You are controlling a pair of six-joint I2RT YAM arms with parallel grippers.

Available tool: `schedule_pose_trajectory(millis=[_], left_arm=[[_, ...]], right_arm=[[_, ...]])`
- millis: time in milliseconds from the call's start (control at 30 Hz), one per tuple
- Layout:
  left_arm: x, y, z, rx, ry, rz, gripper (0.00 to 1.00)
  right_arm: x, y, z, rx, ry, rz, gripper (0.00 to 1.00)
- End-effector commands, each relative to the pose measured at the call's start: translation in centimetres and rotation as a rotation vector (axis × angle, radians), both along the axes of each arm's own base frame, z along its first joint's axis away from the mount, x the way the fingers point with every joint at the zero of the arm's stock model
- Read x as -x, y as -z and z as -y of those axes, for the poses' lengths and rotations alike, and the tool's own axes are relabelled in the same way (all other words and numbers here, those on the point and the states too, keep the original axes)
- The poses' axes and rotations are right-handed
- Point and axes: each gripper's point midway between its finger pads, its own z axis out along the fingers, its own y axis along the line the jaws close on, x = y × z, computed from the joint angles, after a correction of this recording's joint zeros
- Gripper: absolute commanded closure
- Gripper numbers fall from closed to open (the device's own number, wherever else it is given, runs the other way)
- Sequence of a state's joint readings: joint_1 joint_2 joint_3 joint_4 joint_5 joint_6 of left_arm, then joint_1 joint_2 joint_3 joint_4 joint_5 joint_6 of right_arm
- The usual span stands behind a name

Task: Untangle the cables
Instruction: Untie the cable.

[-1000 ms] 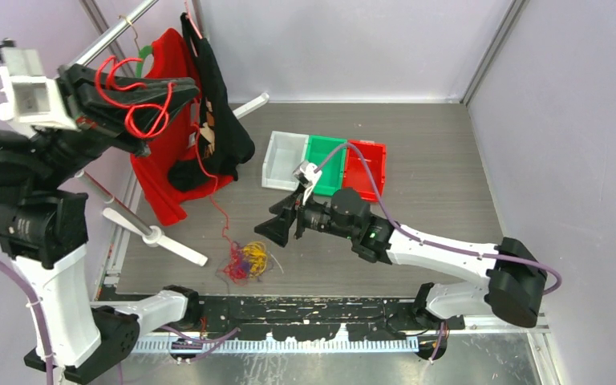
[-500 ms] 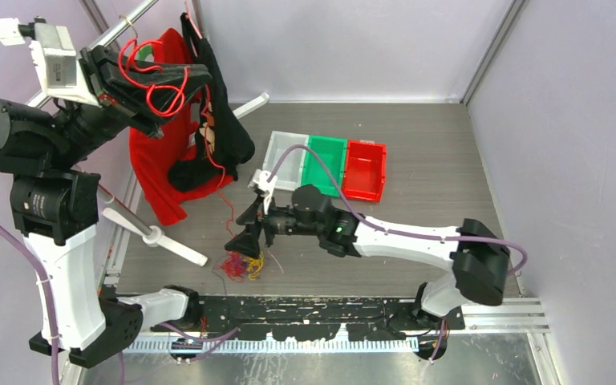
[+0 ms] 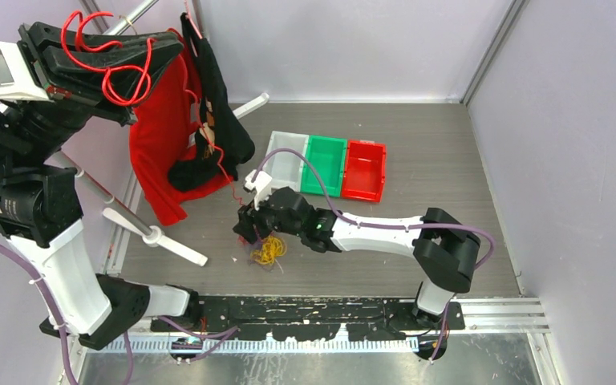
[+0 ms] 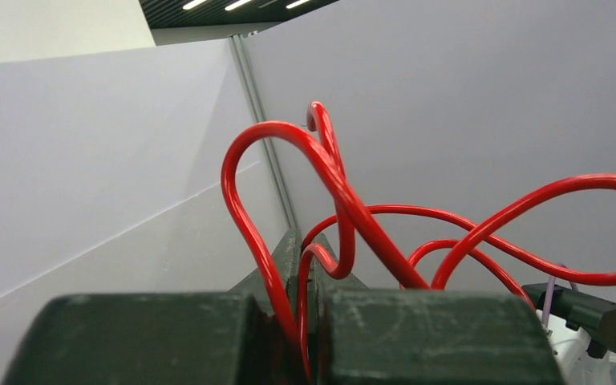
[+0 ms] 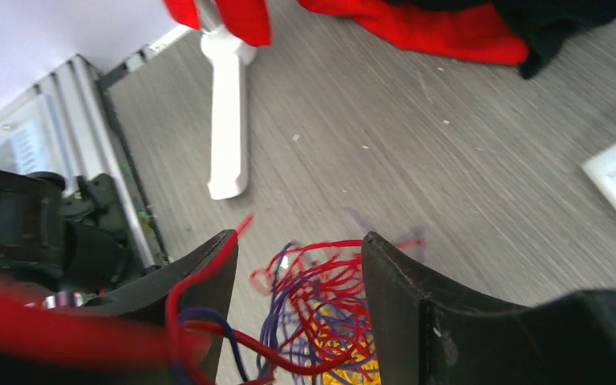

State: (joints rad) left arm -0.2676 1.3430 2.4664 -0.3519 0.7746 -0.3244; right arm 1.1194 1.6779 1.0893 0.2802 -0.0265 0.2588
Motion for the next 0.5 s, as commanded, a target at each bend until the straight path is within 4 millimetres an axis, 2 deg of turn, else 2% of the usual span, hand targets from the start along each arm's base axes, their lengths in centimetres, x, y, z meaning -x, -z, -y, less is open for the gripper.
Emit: schedule_pose_trajectory(millis=[0, 100, 233, 367, 467], left_arm=[[0.6, -1.9, -0.8, 0.053, -0.039, 0.067, 1.0], [0.7, -2.8, -1.4, 0.085, -0.069, 0.094, 1.0], [0.6, -4.8, -3.1, 0.174, -0.17, 0.156, 1.0], [0.9, -6.6, -4.7, 0.229, -0.26, 0.252, 1.0], [1.0, -6.7, -4.5, 0.211, -0.265, 0.291, 1.0]], right_arm=[[-2.5, 0.2, 2.2, 0.036, 0.103, 0.068, 0.37], [-3.1, 1.5, 4.3, 0.057, 0.146, 0.056, 0.38], [-4.4, 1.9, 7.6, 0.036, 0.212, 0.024, 0.39], [-4.4, 4.5, 10.8, 0.121, 0.243, -0.011, 0.4], [-4.0, 6.3, 12.6, 0.154, 0.266, -0.021, 0.4]])
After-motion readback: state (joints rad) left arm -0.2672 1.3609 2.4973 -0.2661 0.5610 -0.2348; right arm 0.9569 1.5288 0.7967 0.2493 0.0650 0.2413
